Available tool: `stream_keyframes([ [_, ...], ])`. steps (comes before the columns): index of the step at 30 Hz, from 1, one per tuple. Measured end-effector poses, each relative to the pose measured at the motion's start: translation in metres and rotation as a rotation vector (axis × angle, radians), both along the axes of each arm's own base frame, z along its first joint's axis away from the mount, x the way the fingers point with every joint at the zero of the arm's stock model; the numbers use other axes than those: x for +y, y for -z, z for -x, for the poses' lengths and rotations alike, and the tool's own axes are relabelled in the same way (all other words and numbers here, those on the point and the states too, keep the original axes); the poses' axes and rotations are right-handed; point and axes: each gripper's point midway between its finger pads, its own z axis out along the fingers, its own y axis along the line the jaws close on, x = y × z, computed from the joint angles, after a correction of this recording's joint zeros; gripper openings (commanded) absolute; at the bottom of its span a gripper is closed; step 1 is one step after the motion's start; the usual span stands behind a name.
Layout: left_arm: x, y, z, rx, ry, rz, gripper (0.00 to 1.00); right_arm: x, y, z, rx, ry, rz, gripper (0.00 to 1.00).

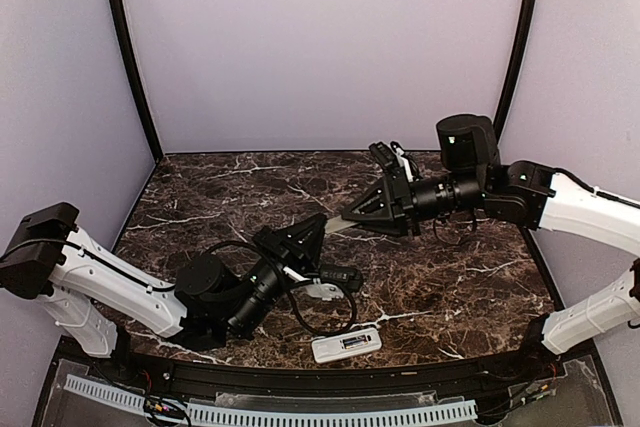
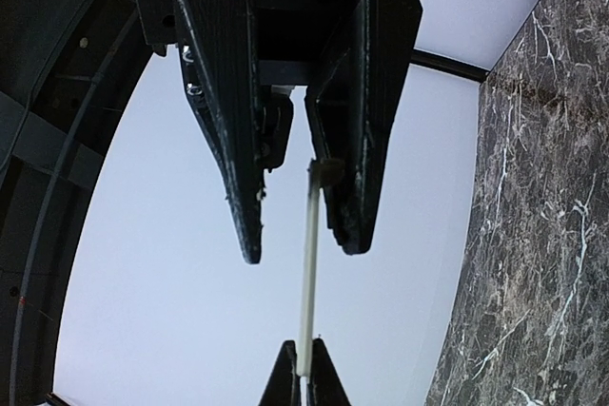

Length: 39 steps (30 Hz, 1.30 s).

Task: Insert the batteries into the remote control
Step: Pass from the left arm to the right, then adjust the remote control without the battery cover at the center of the board.

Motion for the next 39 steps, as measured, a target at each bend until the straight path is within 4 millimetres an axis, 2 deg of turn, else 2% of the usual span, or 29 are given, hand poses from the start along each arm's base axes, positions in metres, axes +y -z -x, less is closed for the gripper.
stream_keyframes([
  [5, 0.000, 0.000, 0.000, -0.003, -0.002, -0.005, 0.00, 0.001, 0.003, 0.000, 0.007, 0.000, 0.007, 0.14],
  [16, -0.001, 0.003, -0.002, -0.003, -0.006, -0.014, 0.02, 0.000, 0.005, -0.001, 0.010, 0.002, 0.014, 0.01],
  [19, -0.001, 0.005, -0.002, 0.001, -0.007, -0.018, 0.17, 0.000, 0.004, -0.001, 0.008, 0.003, 0.012, 0.00],
  [28, -0.003, 0.009, -0.003, 0.003, -0.008, -0.025, 0.38, -0.002, 0.009, 0.000, 0.012, 0.005, 0.023, 0.00],
  [30, -0.003, 0.009, -0.003, 0.007, -0.007, -0.020, 0.51, -0.002, 0.010, -0.001, 0.014, 0.008, 0.027, 0.00],
  [33, -0.001, 0.010, -0.004, 0.034, -0.008, 0.009, 0.62, -0.005, 0.011, -0.004, 0.004, 0.022, 0.036, 0.00],
  [36, -0.003, 0.028, -0.006, 0.165, 0.018, 0.022, 0.73, -0.015, 0.015, -0.008, -0.018, 0.053, 0.056, 0.00],
  [39, -0.007, 0.054, 0.000, 0.404, 0.099, 0.013, 0.79, -0.026, 0.026, -0.011, -0.040, 0.083, 0.078, 0.00],
])
